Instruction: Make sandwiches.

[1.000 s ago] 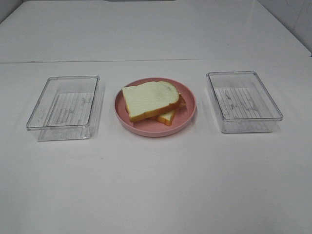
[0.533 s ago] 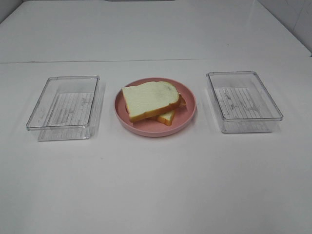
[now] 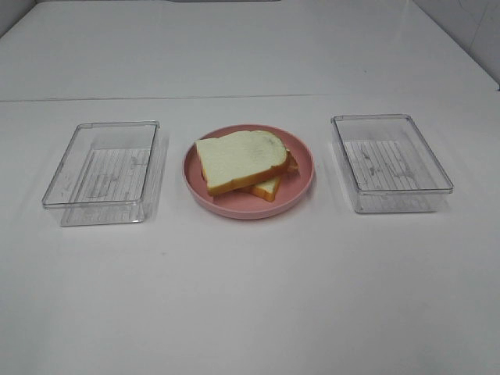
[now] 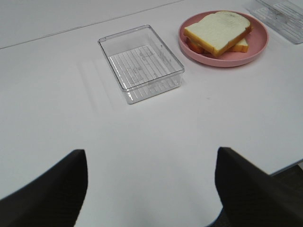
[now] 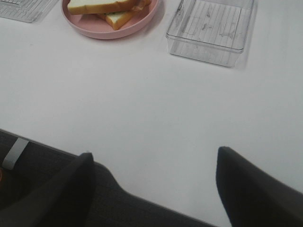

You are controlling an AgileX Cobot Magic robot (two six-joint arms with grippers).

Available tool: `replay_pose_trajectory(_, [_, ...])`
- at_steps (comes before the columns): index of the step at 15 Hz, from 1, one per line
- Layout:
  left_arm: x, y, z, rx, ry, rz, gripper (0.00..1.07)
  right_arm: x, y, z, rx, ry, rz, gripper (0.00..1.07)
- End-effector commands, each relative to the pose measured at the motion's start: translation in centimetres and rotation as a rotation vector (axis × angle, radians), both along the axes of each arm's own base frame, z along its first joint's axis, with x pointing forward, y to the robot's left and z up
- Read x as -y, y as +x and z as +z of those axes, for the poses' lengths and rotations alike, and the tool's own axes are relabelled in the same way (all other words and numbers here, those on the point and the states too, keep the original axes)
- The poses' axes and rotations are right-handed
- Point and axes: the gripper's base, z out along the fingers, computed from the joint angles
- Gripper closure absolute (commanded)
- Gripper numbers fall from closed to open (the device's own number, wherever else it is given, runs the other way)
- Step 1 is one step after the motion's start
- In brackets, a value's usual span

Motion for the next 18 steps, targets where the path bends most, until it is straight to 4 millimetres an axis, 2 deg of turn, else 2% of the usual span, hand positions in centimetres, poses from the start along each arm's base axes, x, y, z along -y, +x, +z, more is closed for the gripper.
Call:
replay_pose_trajectory(1, [-0.1,-0.3,0.0,0.03,-0.013,0.004,0.35,0.0,0.0,0.0,0.008,0.001,-0.028,0.38])
replay_pose_trajectory(3, [-0.1,-0.3,0.0,0.03,-0.013,0.063,0.35,0.1,0.1,0.0,0.008,0.002,-0.087,0.38])
replay_pose_trajectory(8, [0.1,-0.6,0.0,0.034,-0.009,0.35,0.35,0.4,0.0,0.0,0.027,0.004,-0.257,0.38])
replay_pose_trajectory(13, [0.2,-0.7,0.0,0.034,-0.009,0.391,0.35,0.3,-2.1,0.1,0.157,0.018,-0.255,0.38])
replay_pose_trajectory(18, [0.2,-0.7,0.0,0.036,-0.009,0.393,0.35,0.3,-2.4,0.0,0.175,0.02,-0.255,0.38])
